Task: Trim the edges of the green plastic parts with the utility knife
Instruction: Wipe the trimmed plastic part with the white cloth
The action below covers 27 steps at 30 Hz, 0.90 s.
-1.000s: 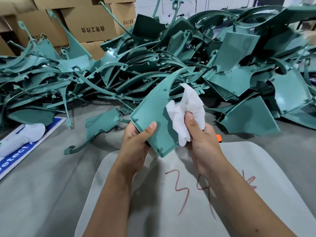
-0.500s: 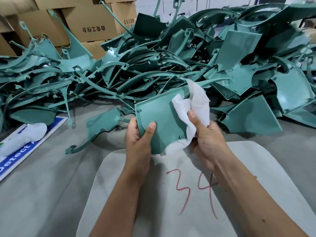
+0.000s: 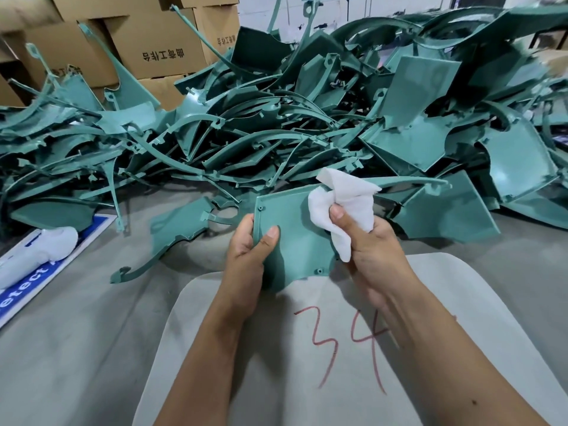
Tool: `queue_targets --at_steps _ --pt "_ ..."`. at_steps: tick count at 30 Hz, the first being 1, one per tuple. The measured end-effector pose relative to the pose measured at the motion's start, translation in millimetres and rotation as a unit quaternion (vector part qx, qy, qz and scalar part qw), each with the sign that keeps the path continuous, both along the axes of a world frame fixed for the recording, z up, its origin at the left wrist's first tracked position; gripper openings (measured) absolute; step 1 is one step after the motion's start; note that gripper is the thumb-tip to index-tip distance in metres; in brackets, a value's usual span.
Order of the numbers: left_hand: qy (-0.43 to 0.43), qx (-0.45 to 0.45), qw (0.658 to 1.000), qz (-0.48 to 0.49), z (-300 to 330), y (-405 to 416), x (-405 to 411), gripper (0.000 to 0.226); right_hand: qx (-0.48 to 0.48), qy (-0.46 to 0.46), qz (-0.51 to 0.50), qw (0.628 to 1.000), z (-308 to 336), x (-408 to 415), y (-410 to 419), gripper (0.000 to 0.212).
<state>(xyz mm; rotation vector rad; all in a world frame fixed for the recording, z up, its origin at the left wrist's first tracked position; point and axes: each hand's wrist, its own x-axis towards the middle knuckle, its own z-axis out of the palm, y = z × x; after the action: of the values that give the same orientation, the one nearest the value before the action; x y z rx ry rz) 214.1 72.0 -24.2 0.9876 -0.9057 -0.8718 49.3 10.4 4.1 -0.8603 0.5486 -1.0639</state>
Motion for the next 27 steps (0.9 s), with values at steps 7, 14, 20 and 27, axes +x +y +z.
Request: queue_targets --at_steps 7,14,20,27 --pt "0.049 0.064 0.996 -0.026 -2.6 -0.1 -0.8 0.036 -0.004 -0.067 -0.153 0.986 1.7 -7.5 -18.4 0.016" --pt "0.060 0.093 0.994 -0.025 -0.9 -0.4 -3.0 0.035 0.041 -0.152 -0.197 0.968 1.8 -29.0 -39.0 0.051" --pt "0.080 0.109 0.990 -0.035 2.1 -0.5 -10.8 0.026 0.080 -0.191 -0.191 0.959 0.3 -29.6 -42.2 0.066" --pt "0.258 0.099 0.960 -0.040 8.4 2.7 5.8 0.013 -0.117 0.007 -0.368 0.923 -7.7 -32.9 -43.1 0.022"
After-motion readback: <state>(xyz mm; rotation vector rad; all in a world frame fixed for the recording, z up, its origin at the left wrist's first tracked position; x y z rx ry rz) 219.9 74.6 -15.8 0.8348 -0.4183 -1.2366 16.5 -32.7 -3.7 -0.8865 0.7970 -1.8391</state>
